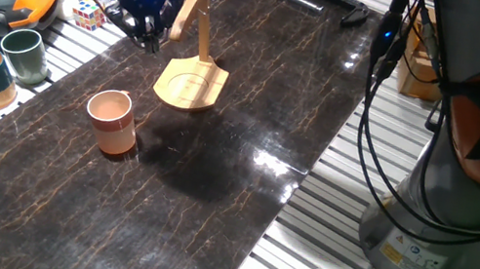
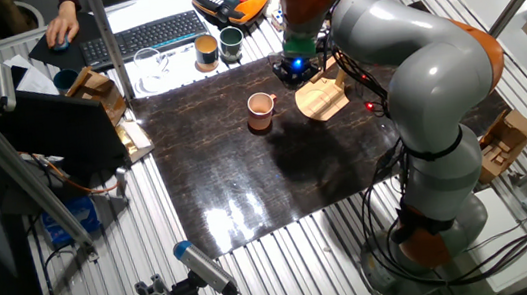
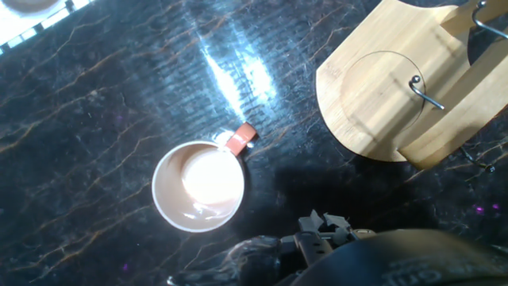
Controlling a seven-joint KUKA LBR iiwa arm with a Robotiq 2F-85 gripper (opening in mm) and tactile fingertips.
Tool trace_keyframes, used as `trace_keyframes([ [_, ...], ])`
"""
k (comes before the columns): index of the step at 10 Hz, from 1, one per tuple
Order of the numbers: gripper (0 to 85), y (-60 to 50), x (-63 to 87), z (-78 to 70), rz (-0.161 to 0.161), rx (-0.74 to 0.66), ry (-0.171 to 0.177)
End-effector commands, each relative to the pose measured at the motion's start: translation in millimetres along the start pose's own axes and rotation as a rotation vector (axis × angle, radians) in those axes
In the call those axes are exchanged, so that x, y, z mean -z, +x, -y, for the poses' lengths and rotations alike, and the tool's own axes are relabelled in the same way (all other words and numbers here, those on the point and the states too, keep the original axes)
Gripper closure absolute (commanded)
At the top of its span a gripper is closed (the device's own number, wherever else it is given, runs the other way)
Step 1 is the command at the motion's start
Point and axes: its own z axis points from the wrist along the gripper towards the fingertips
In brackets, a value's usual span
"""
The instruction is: Take the cup off the cup rack
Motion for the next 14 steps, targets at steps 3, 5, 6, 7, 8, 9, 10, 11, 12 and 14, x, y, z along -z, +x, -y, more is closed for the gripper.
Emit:
trace_keyframes([
  [3,84.3,-0.8,-0.7,2.3,0.025,0.022,0.017],
  [5,84.3,-0.8,-1.0,1.6,0.014,0.015,0.003],
  [6,84.3,-0.4,-0.8,1.9,0.015,0.015,0.004],
  [7,84.3,-0.6,-0.9,1.8,0.016,0.015,0.006],
  [8,84.3,-0.5,-0.9,1.3,0.015,0.015,0.004],
  [9,84.3,-0.4,-0.9,1.0,0.015,0.015,0.004],
  [10,84.3,-0.5,-0.9,1.0,0.015,0.015,0.004],
  [11,84.3,-0.5,-0.9,1.2,0.015,0.015,0.004],
  [12,84.3,-0.5,-0.9,1.2,0.015,0.015,0.004],
  [14,84.3,-0.7,-1.1,0.8,0.015,0.014,0.004],
])
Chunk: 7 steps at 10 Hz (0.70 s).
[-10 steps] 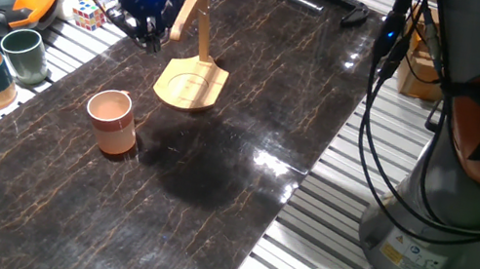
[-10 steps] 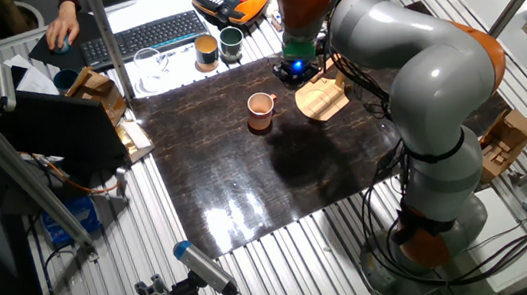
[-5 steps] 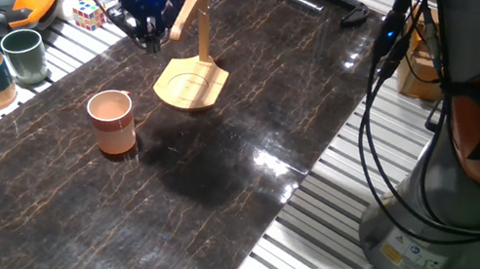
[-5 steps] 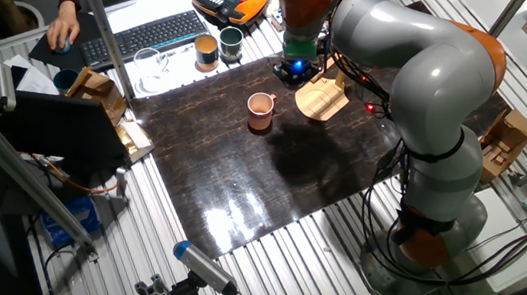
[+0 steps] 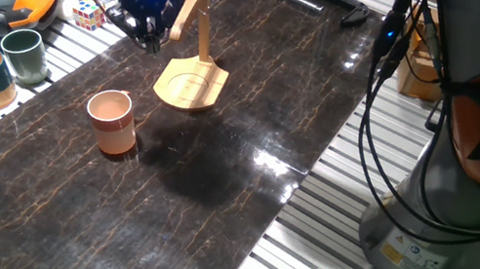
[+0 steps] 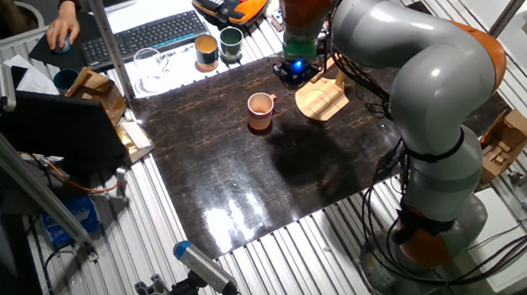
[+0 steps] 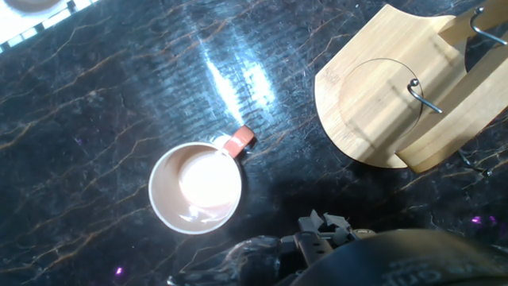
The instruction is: Take the cup off the cup rack
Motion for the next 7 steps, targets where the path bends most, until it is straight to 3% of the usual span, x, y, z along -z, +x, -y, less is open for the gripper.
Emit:
trace_keyframes([
  [1,84.3,-0.2,0.0,-0.1,0.001,0.0,0.001],
  [7,84.3,-4.9,-2.6,-5.6,-0.004,-0.003,0.0],
])
